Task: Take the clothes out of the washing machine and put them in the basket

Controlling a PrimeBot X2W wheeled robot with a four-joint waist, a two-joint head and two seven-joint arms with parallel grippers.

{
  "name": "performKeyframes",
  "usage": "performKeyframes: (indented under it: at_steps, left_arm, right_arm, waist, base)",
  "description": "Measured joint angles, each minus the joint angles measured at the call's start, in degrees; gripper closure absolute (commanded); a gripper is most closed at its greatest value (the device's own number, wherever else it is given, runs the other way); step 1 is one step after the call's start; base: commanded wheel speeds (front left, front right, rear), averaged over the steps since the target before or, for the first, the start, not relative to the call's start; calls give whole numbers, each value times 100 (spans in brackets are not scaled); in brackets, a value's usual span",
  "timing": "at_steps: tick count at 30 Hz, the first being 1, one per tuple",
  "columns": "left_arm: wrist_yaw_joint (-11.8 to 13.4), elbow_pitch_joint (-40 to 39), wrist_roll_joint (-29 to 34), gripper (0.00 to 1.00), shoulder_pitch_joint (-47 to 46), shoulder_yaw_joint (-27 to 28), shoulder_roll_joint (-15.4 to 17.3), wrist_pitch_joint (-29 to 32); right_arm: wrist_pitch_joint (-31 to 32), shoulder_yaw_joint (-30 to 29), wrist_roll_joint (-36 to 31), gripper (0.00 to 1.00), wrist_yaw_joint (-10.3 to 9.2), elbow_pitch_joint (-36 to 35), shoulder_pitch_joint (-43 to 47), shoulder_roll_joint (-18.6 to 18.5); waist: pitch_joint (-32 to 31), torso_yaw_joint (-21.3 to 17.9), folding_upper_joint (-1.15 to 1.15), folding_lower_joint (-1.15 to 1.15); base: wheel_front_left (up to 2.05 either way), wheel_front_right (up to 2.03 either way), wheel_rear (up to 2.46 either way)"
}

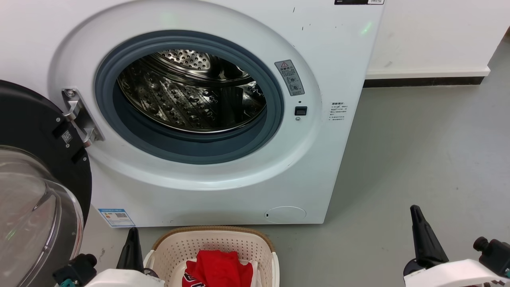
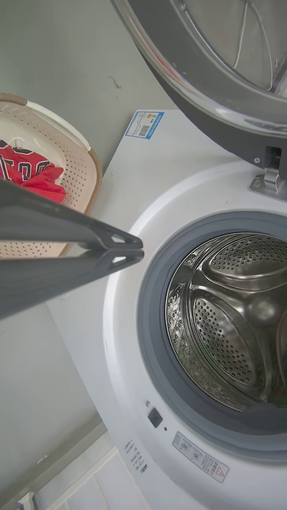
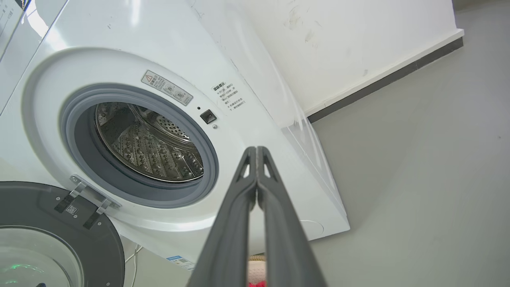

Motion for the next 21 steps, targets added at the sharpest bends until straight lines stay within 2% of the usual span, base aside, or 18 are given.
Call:
performKeyframes:
  at_steps: [21]
  left_arm:
    - [-203, 99, -1734, 100, -308, 98, 0, 405]
  right_arm:
    - [369, -107, 1728, 100, 0, 220, -327, -44]
  waist:
    - [17, 39, 0, 0]
  base:
    - [0, 0, 0]
